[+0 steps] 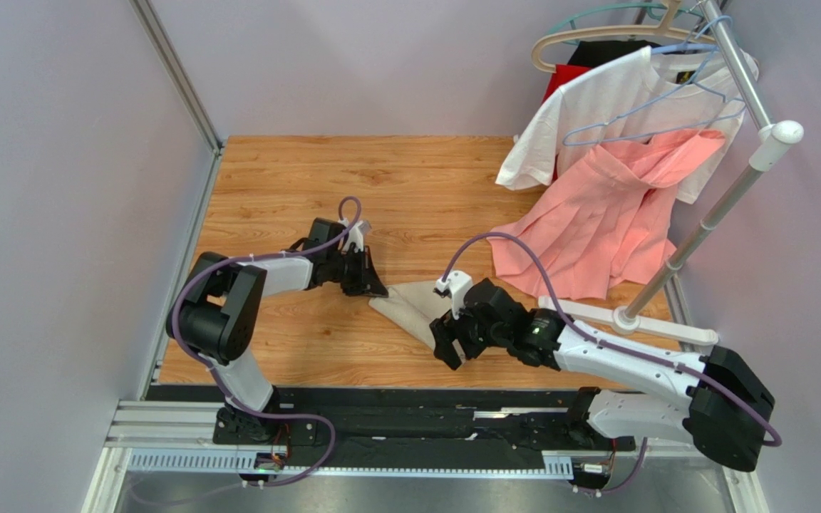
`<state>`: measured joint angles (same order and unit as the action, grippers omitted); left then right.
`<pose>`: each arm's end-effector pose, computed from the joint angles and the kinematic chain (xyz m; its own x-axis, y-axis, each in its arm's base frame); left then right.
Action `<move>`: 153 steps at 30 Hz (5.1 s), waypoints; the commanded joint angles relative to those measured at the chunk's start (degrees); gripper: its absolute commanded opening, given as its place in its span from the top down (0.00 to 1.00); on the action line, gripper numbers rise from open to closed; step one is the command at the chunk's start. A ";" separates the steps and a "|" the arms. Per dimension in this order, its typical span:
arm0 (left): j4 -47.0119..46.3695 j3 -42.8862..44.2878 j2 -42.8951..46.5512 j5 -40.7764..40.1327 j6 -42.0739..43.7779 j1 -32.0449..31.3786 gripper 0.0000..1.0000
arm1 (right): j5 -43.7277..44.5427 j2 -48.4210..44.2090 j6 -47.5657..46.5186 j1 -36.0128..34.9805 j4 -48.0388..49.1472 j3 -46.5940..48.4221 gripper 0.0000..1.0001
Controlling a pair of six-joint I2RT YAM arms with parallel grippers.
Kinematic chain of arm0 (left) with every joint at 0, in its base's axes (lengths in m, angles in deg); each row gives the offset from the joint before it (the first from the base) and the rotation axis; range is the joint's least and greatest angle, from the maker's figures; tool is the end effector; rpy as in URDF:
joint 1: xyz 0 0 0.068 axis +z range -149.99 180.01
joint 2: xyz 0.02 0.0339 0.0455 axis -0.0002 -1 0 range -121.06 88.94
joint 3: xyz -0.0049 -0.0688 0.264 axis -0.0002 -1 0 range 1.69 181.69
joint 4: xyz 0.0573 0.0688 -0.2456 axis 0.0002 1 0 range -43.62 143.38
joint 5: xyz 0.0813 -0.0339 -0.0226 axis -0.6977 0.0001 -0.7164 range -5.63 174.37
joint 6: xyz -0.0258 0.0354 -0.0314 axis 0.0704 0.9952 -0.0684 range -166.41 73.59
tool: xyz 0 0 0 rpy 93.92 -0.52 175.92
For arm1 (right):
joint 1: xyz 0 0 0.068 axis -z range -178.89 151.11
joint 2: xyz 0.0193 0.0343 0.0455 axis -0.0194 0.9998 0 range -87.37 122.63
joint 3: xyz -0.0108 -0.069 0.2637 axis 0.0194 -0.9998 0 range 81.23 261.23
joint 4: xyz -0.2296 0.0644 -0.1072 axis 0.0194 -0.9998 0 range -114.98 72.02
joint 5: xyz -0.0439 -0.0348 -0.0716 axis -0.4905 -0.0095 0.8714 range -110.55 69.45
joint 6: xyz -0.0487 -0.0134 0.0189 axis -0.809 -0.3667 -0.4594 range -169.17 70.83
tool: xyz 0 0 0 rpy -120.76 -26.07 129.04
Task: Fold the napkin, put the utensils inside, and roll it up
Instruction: Roll the napkin with the utensil
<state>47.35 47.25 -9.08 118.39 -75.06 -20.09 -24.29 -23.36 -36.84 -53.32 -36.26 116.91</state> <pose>0.2894 -0.1270 0.1342 -0.9485 -0.0760 -0.3076 0.1632 0.7149 -0.6799 0.1281 0.1833 0.2077 -0.5919 -0.4613 -0.6610 -0.7282 0.6576 0.1931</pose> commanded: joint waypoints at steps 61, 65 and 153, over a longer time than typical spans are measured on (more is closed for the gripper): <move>-29.89 -1.18 -2.70 3.51 -3.08 0.68 0.35 | -42.13 19.40 8.14 21.03 24.35 -9.75 0.98; -31.29 -0.30 -5.07 4.30 -3.35 -0.46 0.35 | -42.57 20.45 8.23 21.47 24.61 -9.84 0.99; -10.37 -8.64 16.98 -3.70 -1.06 1.03 0.36 | -25.24 30.64 1.54 10.48 20.65 10.11 0.69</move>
<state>44.25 40.89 6.35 112.76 -76.13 -19.02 -36.60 5.31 -38.17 -45.72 -20.70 127.53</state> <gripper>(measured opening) 0.641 0.312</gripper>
